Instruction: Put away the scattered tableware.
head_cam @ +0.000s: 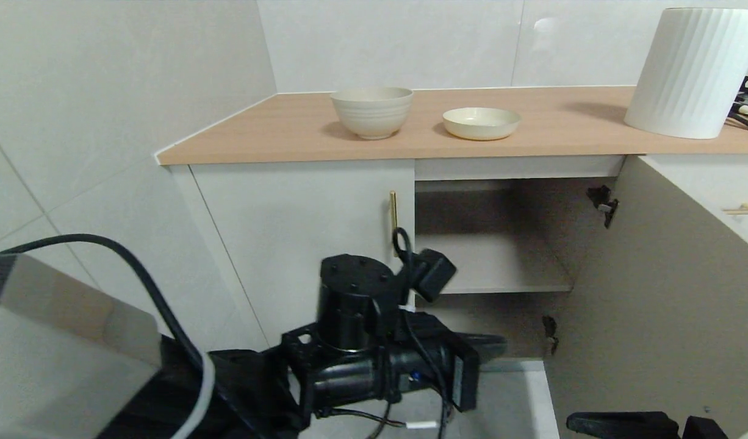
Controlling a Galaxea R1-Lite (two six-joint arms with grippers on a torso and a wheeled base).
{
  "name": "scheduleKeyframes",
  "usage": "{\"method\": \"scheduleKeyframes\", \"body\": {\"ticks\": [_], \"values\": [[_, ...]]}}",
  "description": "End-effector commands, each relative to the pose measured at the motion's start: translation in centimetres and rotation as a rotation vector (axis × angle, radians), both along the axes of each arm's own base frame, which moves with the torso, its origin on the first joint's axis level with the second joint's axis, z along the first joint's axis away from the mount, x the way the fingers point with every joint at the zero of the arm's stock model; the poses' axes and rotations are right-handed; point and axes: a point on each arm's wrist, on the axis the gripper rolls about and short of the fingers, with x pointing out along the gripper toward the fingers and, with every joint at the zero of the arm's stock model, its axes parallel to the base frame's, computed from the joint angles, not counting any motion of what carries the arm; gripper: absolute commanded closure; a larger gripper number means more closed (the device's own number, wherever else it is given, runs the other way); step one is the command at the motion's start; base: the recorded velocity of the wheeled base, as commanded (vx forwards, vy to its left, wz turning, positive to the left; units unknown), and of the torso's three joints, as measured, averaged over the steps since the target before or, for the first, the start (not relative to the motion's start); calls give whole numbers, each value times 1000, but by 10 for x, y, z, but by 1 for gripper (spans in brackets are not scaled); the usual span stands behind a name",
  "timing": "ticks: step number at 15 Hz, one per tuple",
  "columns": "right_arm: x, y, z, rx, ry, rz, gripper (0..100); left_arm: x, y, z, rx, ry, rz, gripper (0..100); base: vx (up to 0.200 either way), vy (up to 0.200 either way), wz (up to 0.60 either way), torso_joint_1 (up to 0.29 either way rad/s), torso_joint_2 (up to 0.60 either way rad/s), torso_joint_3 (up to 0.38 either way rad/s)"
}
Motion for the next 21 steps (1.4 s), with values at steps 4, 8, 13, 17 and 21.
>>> {"method": "scheduleKeyframes", "body": {"ticks": [4, 8, 13, 17, 21], "values": [[63, 21, 18, -41, 26, -237, 0, -1, 113, 61, -33, -178, 274, 100, 0, 0, 0, 0, 0, 0], [140, 28, 28, -55, 2, -416, 0, -12, 149, 86, -14, -237, 534, 100, 0, 0, 0, 0, 0, 0], [187, 31, 67, -162, -7, -609, 0, -20, 183, 106, -18, -263, 670, 100, 0, 0, 0, 0, 0, 0], [157, 37, 97, -193, -24, -810, 0, -13, 182, 116, 14, -195, 623, 0, 0, 0, 0, 0, 0, 0], [118, 16, 115, -354, 64, -788, 0, -6, 181, 122, -30, -173, 620, 0, 0, 0, 0, 0, 0, 0]]}}
